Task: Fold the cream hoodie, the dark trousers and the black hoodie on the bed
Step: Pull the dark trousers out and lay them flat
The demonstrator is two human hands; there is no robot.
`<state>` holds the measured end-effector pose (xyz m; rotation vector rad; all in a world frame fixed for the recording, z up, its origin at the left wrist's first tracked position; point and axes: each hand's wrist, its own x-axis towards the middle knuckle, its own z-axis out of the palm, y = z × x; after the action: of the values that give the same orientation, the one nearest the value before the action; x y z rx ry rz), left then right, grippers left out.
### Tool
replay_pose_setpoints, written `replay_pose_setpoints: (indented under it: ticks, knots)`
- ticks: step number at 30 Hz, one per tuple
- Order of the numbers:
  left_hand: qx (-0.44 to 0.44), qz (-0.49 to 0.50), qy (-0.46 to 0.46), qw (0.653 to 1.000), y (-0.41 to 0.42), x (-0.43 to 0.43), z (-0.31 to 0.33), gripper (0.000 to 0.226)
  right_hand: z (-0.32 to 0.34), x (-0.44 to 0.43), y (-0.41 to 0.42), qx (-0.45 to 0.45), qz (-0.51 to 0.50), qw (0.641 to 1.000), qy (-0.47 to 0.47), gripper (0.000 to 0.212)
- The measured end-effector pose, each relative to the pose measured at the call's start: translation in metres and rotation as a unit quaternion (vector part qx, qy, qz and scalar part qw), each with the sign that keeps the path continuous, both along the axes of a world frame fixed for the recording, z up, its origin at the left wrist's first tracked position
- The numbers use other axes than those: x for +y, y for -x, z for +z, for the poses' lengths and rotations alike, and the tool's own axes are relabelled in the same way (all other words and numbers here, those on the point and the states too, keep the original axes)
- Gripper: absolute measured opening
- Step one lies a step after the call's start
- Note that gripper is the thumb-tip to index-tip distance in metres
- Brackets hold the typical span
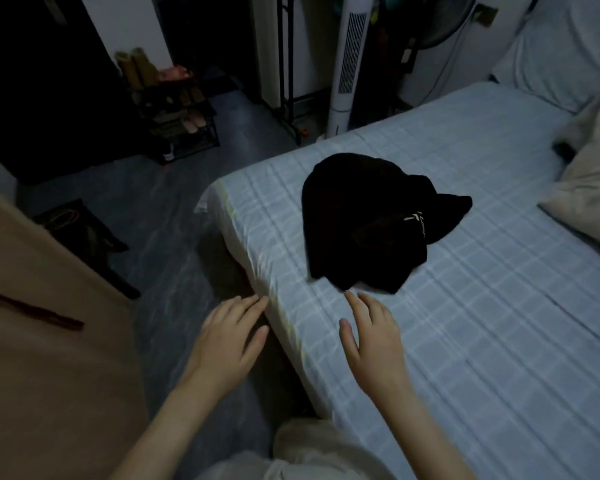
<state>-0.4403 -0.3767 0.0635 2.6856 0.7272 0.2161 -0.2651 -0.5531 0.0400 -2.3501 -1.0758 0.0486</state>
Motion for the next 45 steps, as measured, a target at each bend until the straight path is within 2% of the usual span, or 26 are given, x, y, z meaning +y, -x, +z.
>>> replay_pose_setpoints:
  ticks: [6,14,21,28,33,38,42,45]
  knots:
    - [-0.028,-0.057,-0.024,0.998,-0.099,0.077,0.019,0.053,0.009,0.057,-0.072,-0.02,-0.035,0.999,-0.013,0.044]
    - [0.01,-0.18,0.011,0.984,-0.194,0.166,-0.019,0.054,-0.019,0.127,-0.122,0.001,-0.132,0.991,0.028,0.045]
    - [0.047,-0.316,0.014,0.947,-0.298,0.29,-0.038,0.057,-0.034,0.23,-0.163,0.028,-0.248,0.967,0.05,0.043]
    - [0.06,-0.39,0.016,0.919,-0.419,0.372,-0.05,0.058,-0.041,0.296,-0.23,0.056,-0.336,0.939,0.054,0.043]
    - [0.035,-0.385,0.04,0.921,-0.507,0.384,-0.097,0.051,-0.071,0.321,-0.309,0.058,-0.33,0.94,0.059,0.045]
    - [0.02,-0.346,0.044,0.937,-0.611,0.4,-0.171,0.065,-0.128,0.336,-0.421,0.018,-0.301,0.952,0.056,0.056]
    - [0.029,-0.225,0.093,0.969,-0.703,0.424,-0.226,0.081,-0.172,0.352,-0.522,-0.003,-0.296,0.949,0.108,0.073]
    - [0.082,-0.146,0.146,0.975,-0.752,0.443,-0.264,0.087,-0.206,0.355,-0.582,0.024,-0.287,0.942,0.172,0.085]
